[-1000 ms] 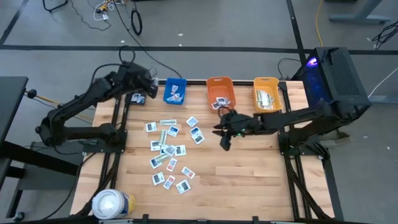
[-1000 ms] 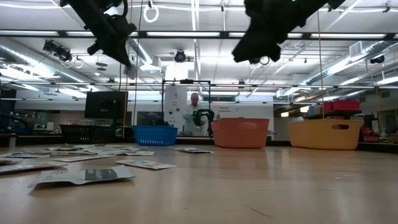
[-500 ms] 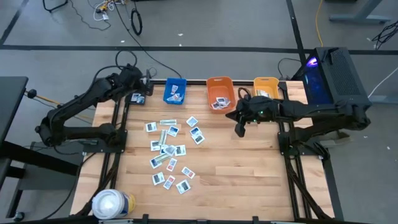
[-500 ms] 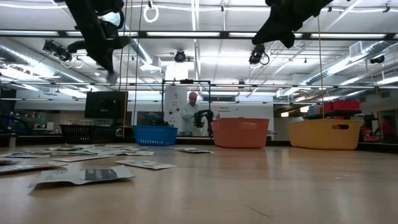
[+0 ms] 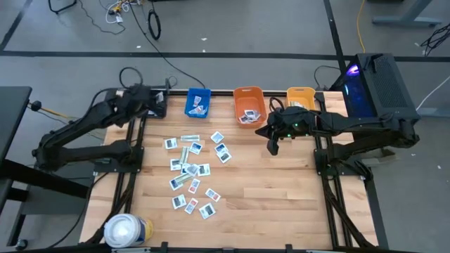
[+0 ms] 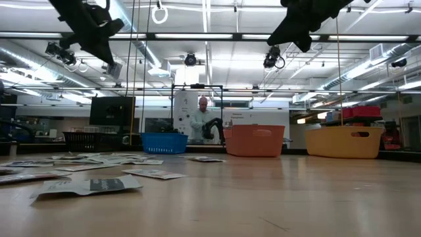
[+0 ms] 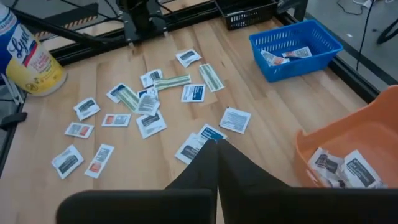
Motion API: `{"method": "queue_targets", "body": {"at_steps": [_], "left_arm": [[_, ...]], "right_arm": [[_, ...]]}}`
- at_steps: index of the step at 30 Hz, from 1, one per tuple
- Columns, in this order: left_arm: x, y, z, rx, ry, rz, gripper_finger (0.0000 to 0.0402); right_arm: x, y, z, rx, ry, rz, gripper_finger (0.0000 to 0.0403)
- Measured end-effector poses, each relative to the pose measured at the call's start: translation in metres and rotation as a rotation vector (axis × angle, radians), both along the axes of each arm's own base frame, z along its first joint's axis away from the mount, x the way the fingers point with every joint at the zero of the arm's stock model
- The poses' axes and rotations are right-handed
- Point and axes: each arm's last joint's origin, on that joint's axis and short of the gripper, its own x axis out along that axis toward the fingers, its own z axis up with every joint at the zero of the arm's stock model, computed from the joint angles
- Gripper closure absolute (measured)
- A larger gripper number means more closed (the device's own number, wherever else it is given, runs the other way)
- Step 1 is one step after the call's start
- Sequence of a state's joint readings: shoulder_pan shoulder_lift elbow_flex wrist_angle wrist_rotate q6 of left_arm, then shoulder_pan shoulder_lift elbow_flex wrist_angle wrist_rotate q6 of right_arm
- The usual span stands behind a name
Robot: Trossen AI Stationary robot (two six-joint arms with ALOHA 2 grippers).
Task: Pick & Place First Aid Supplies
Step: Put the alcohol pad into the black bin
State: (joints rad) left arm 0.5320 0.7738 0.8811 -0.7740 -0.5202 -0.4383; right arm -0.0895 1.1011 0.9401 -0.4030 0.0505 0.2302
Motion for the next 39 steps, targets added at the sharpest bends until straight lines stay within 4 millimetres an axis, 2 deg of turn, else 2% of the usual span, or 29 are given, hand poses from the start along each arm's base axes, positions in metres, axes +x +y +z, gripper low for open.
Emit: {"method": "queue_targets", "body": {"at_steps": [6,12,21,34,39], "left_arm": [[-0.007,-0.012,-0.017,0.130,-0.114,-0.154,0.0401],[-0.009,-0.009,-0.048,0.121,-0.030,-0.102,0.0401],[-0.004,0.012,-0.081,0.055,0.152,0.055,0.0401],[-0.005,0.049,-0.108,-0.094,0.271,0.189,0.0401],[-0.003,0.053,-0.111,-0.087,0.299,0.218,0.0401]], "right_arm": [[0.001,0.000,0.001,0.047,-0.023,-0.011,0.0402],[0.002,0.000,0.003,0.106,-0.055,-0.048,0.0402],[0.004,-0.001,0.006,0.161,-0.105,-0.120,0.0403],[0.004,-0.001,0.007,0.171,-0.111,-0.153,0.0403],[0.004,-0.002,0.007,0.167,-0.111,-0.155,0.0403]]}}
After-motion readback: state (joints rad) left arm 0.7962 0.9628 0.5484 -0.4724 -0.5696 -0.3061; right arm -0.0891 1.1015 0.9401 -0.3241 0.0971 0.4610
